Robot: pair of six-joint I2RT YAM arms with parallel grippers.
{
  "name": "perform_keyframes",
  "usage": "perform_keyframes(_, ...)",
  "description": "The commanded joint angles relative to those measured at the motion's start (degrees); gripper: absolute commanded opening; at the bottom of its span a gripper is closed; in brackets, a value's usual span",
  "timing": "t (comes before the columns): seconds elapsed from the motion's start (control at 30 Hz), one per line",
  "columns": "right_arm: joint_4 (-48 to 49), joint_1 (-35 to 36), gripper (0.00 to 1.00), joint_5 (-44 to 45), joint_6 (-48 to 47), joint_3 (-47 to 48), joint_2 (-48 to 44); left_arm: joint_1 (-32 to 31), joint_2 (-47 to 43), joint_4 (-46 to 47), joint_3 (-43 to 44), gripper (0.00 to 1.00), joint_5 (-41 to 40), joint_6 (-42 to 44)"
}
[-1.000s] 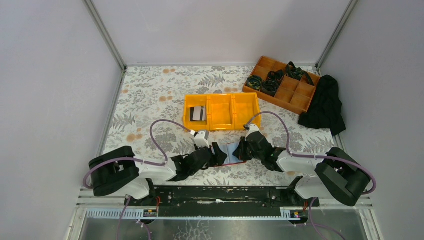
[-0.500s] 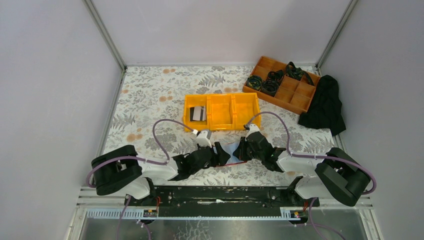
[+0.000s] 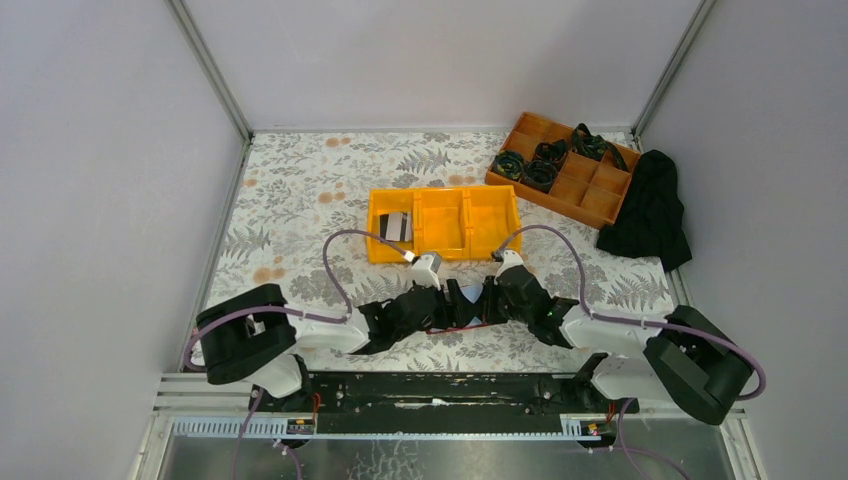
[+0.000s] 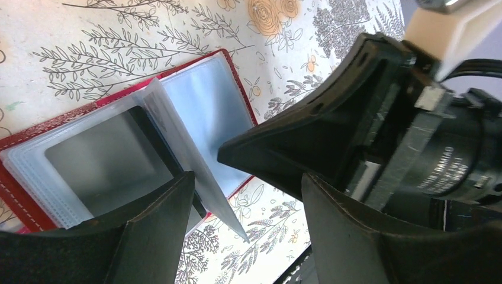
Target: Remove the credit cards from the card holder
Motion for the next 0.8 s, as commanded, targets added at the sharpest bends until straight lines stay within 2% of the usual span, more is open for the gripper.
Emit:
perform_keyframes(0.0, -3.96, -0.26, 0.0, 1.72, -0.25, -0.22, -5.9, 0.11, 2.25, 3.27, 2.21, 0.74, 1.23, 1.67)
perform_keyframes(0.23, -12.17, -0.31, 0.01, 5.55, -0.65, 0.33, -17.02, 0.1, 5.22, 4.5, 3.19, 0.74, 2.26, 1.82)
perform_keyframes(0.43, -16.98, -0.25, 0.03, 9.7, -1.51, 0.48, -23.99, 0.1, 4.01, 4.57, 2.84, 0.74, 2.26, 1.8)
perform_keyframes(0.6, -15.94, -0.3, 0.05, 8.85, -2.16, 1.61, -21.43, 0.13, 1.08, 4.27, 0.32, 0.74, 0.37, 1.56)
perform_keyframes(0.77, -11.79, -0.26, 0.06, 7.16, -2.67, 2.73, -14.02, 0.11, -0.42, 4.2, -2.3, 0.74, -1.26, 0.87)
